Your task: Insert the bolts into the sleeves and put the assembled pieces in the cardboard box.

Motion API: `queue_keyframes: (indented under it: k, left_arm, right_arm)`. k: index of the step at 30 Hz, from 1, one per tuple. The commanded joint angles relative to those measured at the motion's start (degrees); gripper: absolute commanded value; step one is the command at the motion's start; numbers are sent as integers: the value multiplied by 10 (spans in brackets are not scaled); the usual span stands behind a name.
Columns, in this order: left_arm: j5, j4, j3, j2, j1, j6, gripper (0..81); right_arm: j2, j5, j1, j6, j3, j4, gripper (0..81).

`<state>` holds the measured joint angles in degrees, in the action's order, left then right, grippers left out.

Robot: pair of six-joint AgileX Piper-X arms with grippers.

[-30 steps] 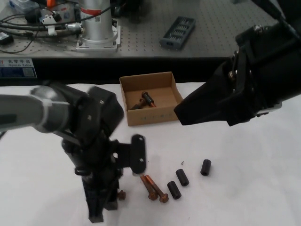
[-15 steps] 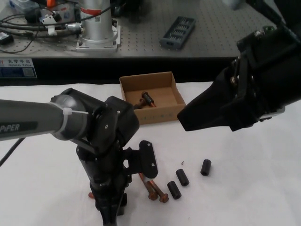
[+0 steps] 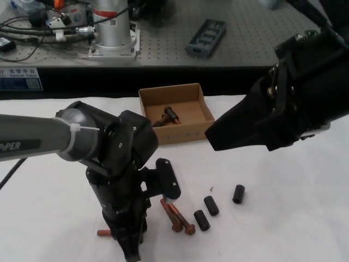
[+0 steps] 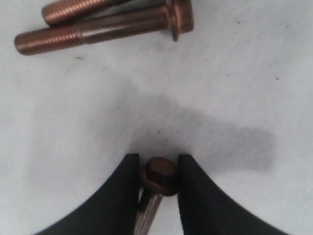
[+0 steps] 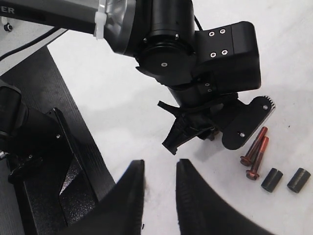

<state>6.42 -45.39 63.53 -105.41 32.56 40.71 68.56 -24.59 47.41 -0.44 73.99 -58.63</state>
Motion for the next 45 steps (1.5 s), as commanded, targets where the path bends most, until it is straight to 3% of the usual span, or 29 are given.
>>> queue_keyframes:
  k: [1,6,13,16,21,26,33,39,45]
  left_arm:
    - [-25,-4,-2,7,-6,-72,166]
    - [68,-11,-2,31,-6,-264,166]
    - [347,89,-2,41,-3,-670,171]
    - [376,192,-2,41,3,-817,171]
    - [345,310,-2,41,1,-990,171]
    - [312,373,-2,41,3,-1070,181]
    - [318,395,-2,41,9,-1126,452]
    - [299,405,-2,44,25,-1128,453]
    - [282,454,-2,54,3,-1123,453]
  right_arm:
    - [-7,-3,1,-6,1,11,184]
    - [-7,-3,1,-4,1,24,184]
    - [-7,-3,1,9,1,24,184]
    - [-7,-3,1,14,1,24,184]
    - [-11,-3,1,14,1,20,184]
    - [-24,-3,1,12,1,30,184]
    - [-40,31,1,12,1,41,184]
    - [-39,37,1,14,1,32,184]
    - [-39,114,-4,22,-2,-13,184]
